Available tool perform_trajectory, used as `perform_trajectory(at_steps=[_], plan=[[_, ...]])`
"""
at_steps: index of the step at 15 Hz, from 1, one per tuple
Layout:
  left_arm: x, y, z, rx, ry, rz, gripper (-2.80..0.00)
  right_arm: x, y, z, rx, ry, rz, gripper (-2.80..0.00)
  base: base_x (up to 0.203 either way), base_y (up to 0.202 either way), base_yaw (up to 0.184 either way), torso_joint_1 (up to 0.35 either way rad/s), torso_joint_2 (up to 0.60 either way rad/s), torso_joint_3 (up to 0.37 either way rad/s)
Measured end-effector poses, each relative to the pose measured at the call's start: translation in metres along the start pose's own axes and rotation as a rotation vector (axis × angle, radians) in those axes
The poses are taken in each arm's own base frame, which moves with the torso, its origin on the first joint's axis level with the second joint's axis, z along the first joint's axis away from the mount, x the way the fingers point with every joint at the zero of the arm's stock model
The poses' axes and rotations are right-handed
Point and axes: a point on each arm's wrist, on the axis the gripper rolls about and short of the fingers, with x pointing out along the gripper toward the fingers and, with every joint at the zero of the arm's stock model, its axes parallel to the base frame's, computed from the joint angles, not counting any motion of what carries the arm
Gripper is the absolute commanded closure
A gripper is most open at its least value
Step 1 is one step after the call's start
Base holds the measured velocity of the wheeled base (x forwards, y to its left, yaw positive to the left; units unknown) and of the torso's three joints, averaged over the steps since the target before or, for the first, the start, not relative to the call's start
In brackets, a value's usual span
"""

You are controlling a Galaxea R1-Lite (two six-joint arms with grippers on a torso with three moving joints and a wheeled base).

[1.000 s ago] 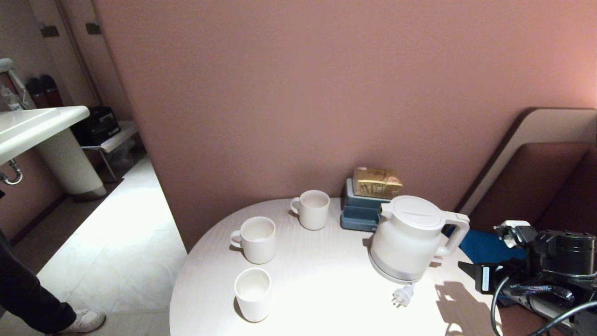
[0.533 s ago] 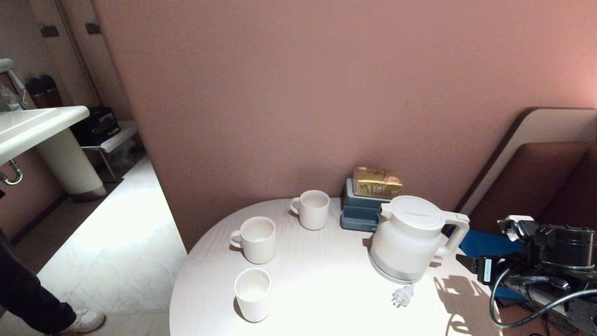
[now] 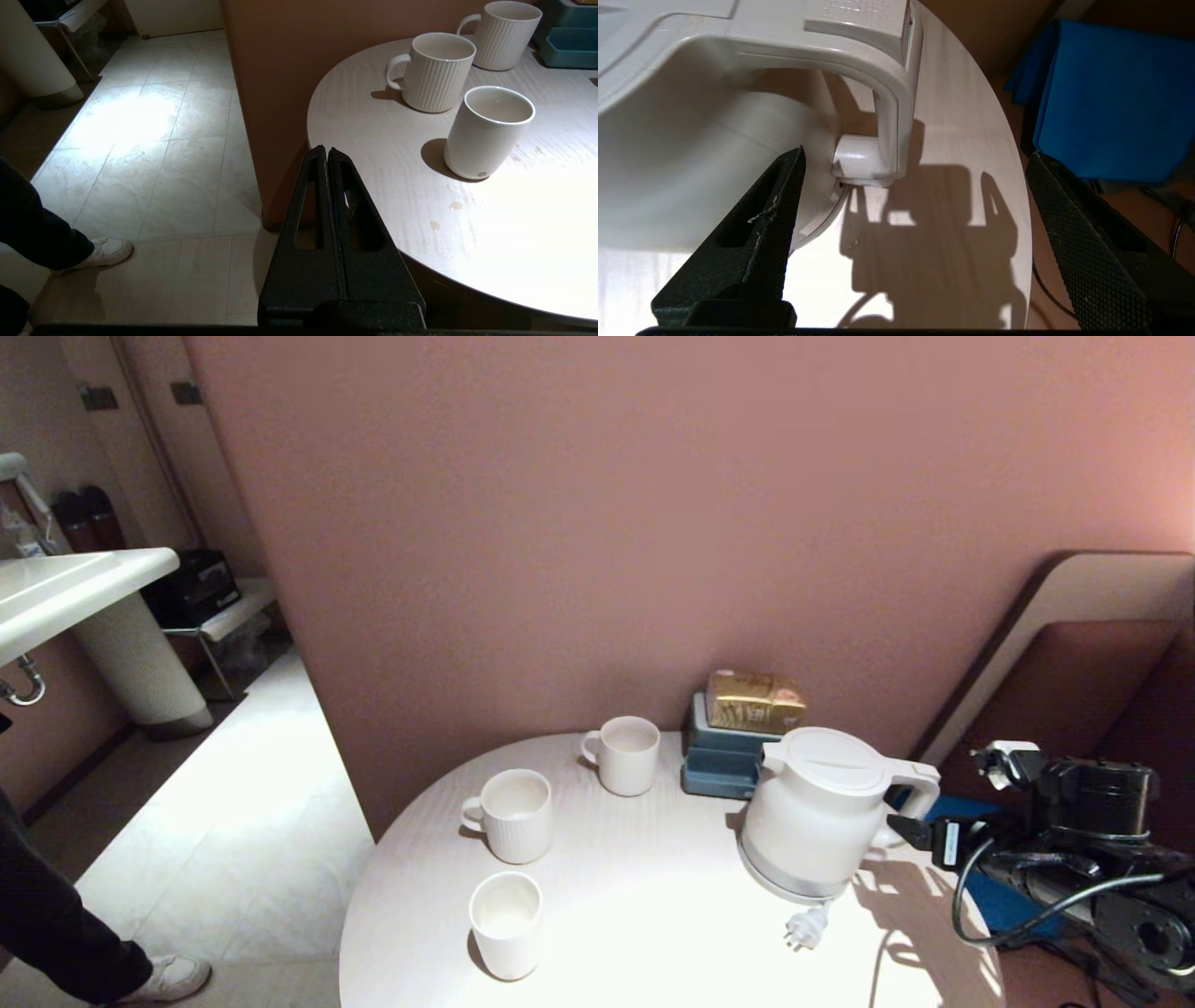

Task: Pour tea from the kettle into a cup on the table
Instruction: Pick up the kettle

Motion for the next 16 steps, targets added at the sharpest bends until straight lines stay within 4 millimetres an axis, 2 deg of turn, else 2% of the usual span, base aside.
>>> perform_trajectory(at_steps=[10,16], plan=[[0.000,0.000,0.000,0.000,0.000,0.001,0.00,0.031,-0.002,0.010,0.002,-0.031,-0.024,-2.80,0.000,0.000,0.000,0.000,0.00,0.000],[0.000,0.000,0.000,0.000,0.000,0.000,0.00,0.041,-0.002,0.015,0.002,-0.047,-0.023,-2.80,0.000,0.000,0.000,0.000,0.00,0.000]])
